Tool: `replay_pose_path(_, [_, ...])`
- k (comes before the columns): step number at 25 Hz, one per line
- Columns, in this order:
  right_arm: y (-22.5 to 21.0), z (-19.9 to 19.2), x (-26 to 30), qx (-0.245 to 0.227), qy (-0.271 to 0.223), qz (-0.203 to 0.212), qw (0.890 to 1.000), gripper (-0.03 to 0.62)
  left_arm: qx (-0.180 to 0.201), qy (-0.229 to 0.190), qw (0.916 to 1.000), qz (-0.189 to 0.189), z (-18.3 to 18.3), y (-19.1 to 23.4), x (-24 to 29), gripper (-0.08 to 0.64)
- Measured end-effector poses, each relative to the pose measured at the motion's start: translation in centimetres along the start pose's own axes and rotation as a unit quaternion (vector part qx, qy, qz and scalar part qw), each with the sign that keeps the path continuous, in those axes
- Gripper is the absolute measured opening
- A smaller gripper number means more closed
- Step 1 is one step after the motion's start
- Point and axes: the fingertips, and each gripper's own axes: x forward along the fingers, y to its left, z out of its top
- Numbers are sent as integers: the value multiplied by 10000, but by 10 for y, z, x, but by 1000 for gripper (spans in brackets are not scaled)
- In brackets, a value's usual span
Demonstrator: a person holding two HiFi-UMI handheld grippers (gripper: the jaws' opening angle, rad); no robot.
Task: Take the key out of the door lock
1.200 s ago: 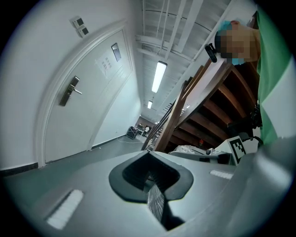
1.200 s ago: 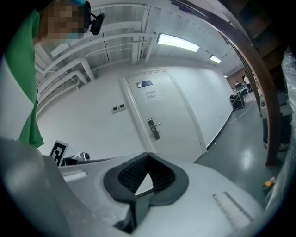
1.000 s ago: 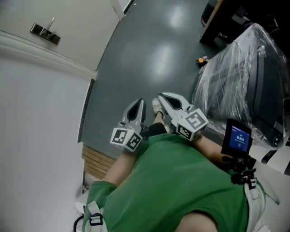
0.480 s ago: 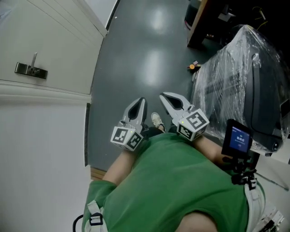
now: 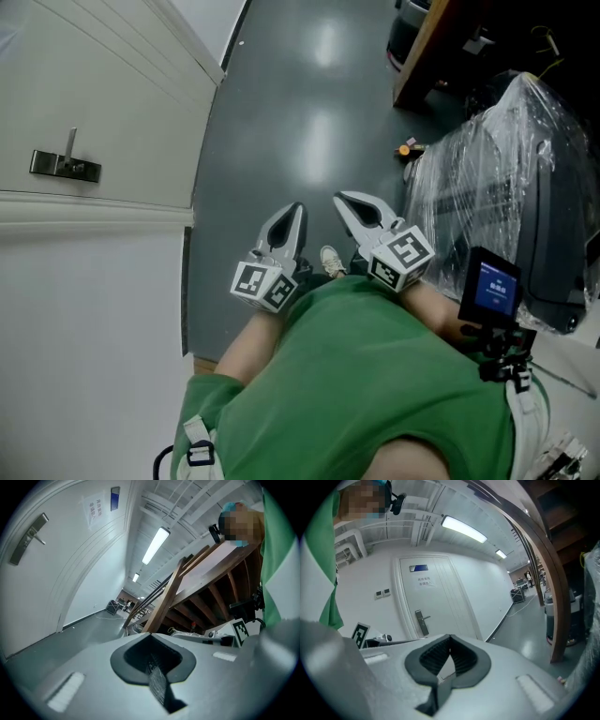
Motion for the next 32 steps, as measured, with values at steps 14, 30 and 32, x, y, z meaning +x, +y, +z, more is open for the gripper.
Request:
replay_pose_path(14, [-21, 33, 85, -234, 95, 677, 9974, 3, 57, -461, 9978, 482, 36, 63, 31, 6])
replay_pose_path(30, [-56, 82, 210, -281, 218, 1847, 9821, 3, 473, -887, 9732, 2066, 112, 153, 85, 5])
replay_pose_path(32, [-57, 82, 231, -250, 327, 2113, 9766, 3, 513, -935, 9665, 2335, 116, 169, 87, 5])
